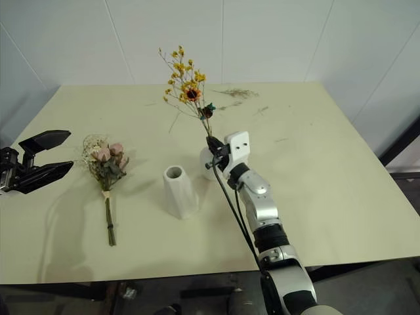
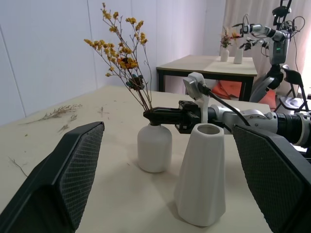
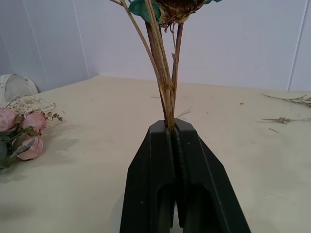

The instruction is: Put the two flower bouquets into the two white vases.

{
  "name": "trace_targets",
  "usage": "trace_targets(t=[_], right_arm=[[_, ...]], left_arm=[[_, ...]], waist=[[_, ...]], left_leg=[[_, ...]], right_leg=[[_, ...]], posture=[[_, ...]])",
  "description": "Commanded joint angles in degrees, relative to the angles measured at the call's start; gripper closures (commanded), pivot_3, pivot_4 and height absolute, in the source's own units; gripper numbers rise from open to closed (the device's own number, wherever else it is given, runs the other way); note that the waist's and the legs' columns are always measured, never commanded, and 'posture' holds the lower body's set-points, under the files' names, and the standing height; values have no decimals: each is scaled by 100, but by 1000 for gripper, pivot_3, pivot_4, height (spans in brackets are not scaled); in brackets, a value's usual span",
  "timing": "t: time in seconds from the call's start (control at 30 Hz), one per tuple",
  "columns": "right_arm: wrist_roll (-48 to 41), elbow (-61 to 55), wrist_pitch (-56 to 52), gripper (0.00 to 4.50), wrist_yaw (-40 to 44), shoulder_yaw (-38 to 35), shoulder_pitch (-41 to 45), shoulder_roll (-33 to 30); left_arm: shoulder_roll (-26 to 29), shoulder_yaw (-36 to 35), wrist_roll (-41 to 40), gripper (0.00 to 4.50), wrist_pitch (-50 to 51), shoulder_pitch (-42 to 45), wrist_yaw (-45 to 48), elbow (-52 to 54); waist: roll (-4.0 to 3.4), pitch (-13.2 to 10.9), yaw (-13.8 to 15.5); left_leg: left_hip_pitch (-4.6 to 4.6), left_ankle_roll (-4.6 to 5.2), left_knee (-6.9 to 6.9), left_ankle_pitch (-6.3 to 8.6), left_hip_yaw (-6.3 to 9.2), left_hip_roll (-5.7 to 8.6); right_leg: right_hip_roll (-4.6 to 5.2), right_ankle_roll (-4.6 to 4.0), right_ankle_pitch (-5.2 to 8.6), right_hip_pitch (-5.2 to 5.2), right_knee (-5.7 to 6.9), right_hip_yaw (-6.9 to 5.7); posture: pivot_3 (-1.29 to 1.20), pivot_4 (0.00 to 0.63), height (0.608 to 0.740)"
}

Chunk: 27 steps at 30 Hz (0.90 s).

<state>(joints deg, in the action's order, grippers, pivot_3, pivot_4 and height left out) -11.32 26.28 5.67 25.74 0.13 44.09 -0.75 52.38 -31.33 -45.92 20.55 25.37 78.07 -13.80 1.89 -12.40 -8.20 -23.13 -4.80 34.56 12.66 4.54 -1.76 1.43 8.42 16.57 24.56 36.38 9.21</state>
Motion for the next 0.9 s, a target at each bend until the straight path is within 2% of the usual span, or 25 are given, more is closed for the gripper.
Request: trace_targets(t=[0.03, 0.07, 0.17, 0.43, 0.57, 0.9], right_arm=[[10, -395, -20, 4463, 8, 49, -37, -17], [15, -414, -30, 4463, 3, 53, -50, -21], [41, -472, -41, 3815, 12, 73, -81, -44], [55, -822, -195, 1259, 69, 146, -137, -152], [-36, -1471, -597, 27, 242, 209, -367, -394], [-782, -3154, -1962, 27, 988, 65, -875, -1355]], left_arm=[[-12, -20, -4, 0, -87, 71, -9, 110], [-18, -12, -6, 0, -90, 74, -15, 115], [-40, 20, 1, 0, -113, 97, -14, 102], [-42, 80, 25, 0, -151, 171, 22, 19], [-54, 85, 24, 0, -138, 157, -19, 45], [-243, 48, 133, 0, -131, -104, -616, 377]], waist=[[0, 0, 3], [0, 0, 4], [0, 0, 4], [0, 0, 7], [0, 0, 23], [2, 1, 33]], left_leg=[[0, 0, 1, 0, 0, 0], [0, 0, 1, 0, 0, 0], [0, 0, 3, 0, 0, 0], [0, 0, 2, 0, 0, 0], [-1, 0, 3, 0, 0, 0], [-1, 0, 9, 0, 1, 0]], right_leg=[[0, 0, 0, 0, 1, 0], [0, 0, 0, 0, 2, 0], [0, 0, 0, 0, 2, 0], [-1, 0, 0, 0, 2, 0], [-1, 0, 0, 0, 1, 0], [-2, -1, 1, -1, 4, 0]], posture=[[0, 150, 740], [0, 150, 740], [0, 150, 740], [0, 150, 740], [0, 150, 740], [0, 150, 740]])
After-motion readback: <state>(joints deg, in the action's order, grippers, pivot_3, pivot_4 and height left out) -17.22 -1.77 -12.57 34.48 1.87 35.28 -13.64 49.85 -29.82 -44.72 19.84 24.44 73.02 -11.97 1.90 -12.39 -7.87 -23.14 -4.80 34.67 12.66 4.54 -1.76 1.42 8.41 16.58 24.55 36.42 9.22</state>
